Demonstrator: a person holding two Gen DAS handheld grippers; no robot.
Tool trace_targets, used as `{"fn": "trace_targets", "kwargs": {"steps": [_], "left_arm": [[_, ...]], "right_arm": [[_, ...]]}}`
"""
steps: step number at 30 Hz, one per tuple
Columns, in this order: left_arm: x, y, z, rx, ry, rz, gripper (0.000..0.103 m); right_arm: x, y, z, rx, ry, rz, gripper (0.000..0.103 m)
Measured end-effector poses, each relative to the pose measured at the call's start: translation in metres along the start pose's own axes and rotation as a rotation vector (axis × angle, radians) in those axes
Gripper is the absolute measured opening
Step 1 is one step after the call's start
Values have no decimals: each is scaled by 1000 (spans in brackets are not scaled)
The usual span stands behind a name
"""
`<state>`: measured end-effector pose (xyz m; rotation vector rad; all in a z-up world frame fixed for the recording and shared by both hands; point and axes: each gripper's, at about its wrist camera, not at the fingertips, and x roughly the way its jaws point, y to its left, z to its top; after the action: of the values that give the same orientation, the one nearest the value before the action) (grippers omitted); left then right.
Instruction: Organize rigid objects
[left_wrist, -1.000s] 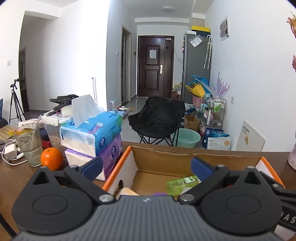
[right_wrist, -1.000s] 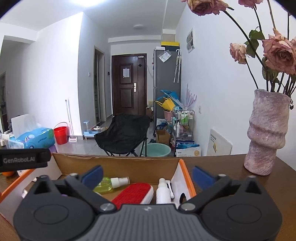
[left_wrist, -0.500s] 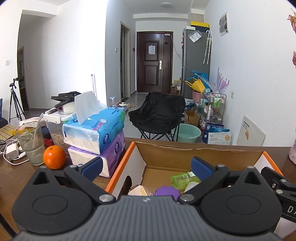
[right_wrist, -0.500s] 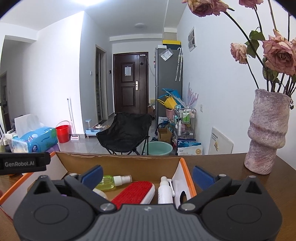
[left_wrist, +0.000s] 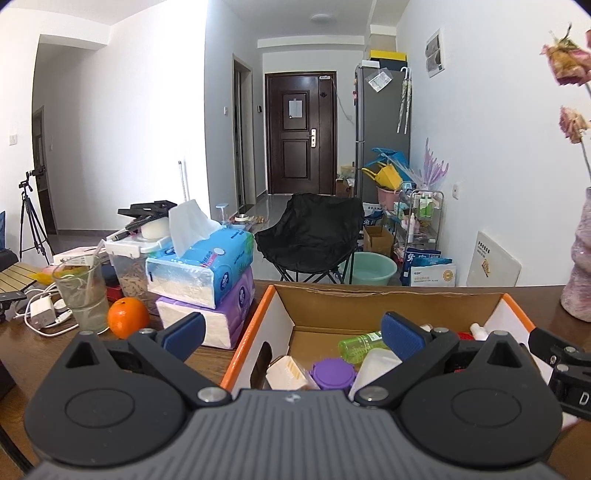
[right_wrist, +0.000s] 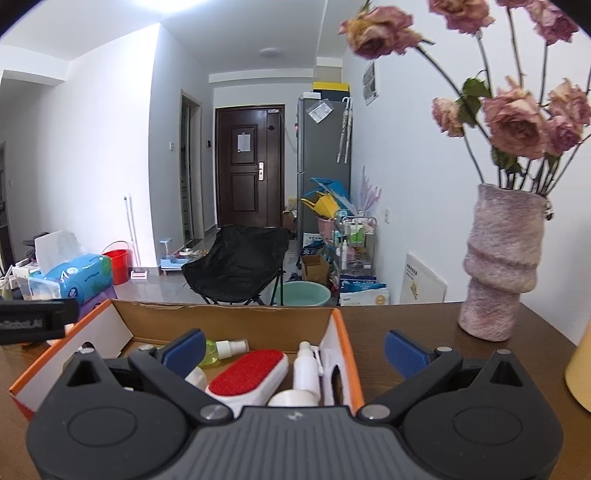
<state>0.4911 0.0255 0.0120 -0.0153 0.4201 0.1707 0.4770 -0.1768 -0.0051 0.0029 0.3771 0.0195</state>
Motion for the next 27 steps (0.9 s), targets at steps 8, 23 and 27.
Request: {"fn": "trace_targets", "kwargs": {"steps": [8,23,27], "left_arm": [[-48,9,-7,-12,-20,-30,103],[-149,23,-34,11,-29,-71,103],[-182,26,-50,19,-24,-87,103]], "right_arm": [[-46,-7,-1,10,-23,-5,103],[-155,-11,-19,19,-68,11,103],[-190,-14,-31,22,-76,12,103]]}}
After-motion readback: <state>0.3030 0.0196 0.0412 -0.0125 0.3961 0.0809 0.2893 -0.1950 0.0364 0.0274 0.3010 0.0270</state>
